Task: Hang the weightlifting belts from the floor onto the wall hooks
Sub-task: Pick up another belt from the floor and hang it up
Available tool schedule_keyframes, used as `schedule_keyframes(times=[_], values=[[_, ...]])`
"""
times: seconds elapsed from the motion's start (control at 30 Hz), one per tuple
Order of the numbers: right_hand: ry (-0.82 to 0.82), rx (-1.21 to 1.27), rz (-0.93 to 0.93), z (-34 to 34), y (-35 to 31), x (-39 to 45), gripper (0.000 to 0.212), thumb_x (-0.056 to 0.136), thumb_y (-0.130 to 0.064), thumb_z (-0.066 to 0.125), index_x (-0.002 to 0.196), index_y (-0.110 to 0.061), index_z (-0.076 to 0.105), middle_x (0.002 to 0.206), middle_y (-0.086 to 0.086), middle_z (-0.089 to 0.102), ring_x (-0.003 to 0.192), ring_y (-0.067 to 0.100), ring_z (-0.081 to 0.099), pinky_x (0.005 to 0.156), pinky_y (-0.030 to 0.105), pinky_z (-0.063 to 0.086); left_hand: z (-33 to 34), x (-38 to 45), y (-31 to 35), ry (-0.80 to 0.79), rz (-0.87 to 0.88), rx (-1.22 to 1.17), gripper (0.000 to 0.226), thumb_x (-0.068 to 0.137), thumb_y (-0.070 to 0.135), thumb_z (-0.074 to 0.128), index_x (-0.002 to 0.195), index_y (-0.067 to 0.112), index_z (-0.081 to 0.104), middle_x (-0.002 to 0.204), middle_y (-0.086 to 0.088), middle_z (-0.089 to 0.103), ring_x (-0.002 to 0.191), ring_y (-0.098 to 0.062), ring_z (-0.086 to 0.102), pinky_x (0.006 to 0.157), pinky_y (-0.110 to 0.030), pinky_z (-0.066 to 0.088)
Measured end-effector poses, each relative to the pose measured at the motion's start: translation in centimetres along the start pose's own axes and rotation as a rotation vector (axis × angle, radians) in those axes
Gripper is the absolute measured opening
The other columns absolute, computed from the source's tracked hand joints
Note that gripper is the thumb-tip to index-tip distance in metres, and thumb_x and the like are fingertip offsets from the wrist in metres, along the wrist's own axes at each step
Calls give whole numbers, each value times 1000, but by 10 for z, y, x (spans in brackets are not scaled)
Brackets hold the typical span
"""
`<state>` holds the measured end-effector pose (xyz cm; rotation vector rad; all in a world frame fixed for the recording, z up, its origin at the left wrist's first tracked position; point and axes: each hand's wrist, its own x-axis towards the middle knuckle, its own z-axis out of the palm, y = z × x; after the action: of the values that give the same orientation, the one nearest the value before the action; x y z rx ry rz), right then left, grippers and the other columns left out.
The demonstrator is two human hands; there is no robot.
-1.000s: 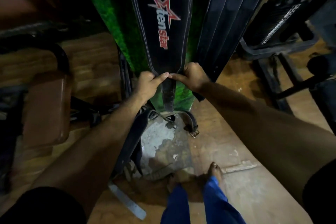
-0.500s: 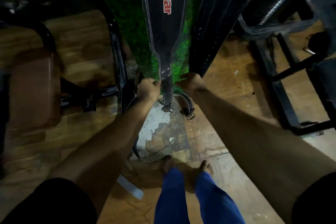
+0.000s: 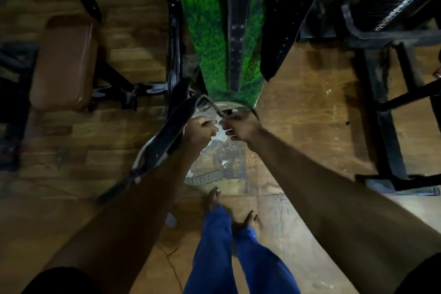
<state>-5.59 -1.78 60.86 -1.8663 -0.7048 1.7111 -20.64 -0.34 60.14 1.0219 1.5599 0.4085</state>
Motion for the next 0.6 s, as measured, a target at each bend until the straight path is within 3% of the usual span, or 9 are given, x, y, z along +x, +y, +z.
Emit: schedule_keyframes(times=[0.1,0.23,0.4,0.53,0.57,0.6], values=[[-35,-20,48,23,33,-6,12,100,-16,62,100,-7,70,88,11,67,65,17,60,59,28,47,-7,-22,-53,27,-43,-65,23,97,6,59,76,11,67,70,-7,66,58,-12,61,54,-23,45],[-93,-38,69,62,78,0,14,97,-16,67,97,-3,71,81,11,67,63,19,61,59,31,48,-26,-30,-126,68,-157,-87,21,93,11,69,73,7,66,74,-14,67,60,-18,61,57,-25,47],[-103,-152,43,135,136,46,20,96,-19,67,77,-14,67,83,11,70,70,21,64,65,33,50,-54,9,-235,80,-289,-175,22,92,9,66,71,16,68,68,-3,68,65,-18,61,60,-29,47],[-130,-265,38,217,218,116,23,94,-21,69,72,-17,66,88,16,74,74,23,66,66,35,53,-75,63,-354,156,-246,-135,15,91,6,65,80,14,72,91,-23,72,73,-28,63,70,-39,51],[-151,-297,43,240,242,134,22,94,-21,69,73,-16,67,91,18,75,76,25,67,69,37,53,-80,79,-390,181,-254,-101,8,91,9,66,89,10,73,100,-24,72,80,-29,64,76,-39,52],[-179,-324,52,262,269,150,19,94,-21,69,76,-13,68,92,19,74,77,26,67,71,39,52,-88,91,-419,214,-298,-33,14,91,13,66,102,6,73,108,-21,72,90,-30,66,83,-38,52]])
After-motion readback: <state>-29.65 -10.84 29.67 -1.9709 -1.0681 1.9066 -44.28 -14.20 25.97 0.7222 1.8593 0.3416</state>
